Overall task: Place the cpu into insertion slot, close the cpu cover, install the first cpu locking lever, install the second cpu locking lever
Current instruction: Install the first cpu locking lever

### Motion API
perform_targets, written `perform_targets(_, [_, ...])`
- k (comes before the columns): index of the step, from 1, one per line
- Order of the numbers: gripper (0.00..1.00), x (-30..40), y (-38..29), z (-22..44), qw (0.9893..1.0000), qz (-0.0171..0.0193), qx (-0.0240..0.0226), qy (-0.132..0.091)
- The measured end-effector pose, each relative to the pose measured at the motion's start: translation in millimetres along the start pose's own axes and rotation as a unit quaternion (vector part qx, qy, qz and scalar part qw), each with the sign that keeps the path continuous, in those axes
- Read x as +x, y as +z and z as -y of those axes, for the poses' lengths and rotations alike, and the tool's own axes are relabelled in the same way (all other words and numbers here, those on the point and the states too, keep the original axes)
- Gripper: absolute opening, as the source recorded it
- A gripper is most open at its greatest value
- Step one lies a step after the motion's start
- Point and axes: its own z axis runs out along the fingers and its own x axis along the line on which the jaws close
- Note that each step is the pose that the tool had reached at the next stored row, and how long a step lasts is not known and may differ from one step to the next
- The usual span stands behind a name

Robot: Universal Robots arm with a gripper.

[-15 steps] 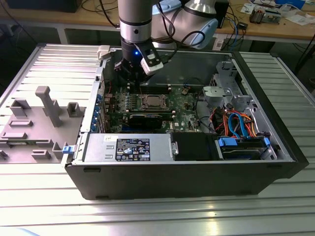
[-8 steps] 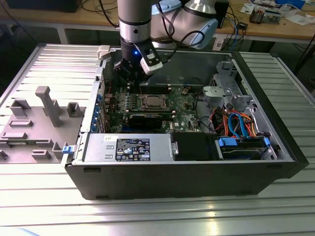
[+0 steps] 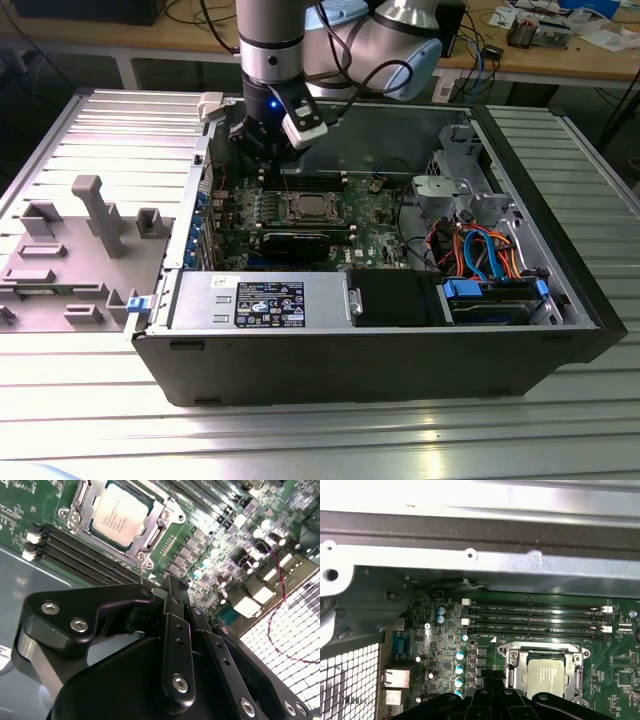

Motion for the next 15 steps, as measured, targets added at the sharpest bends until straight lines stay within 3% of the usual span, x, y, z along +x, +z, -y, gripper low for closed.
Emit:
perform_targets(3, [0.11,1.6,0.3,-6.3,1.0000,0.0000,0.0000,0.000])
perform_targets(15, [0.11,0.7,0.1,-17.3,1.0000,-0.0003,-0.0001,-0.005])
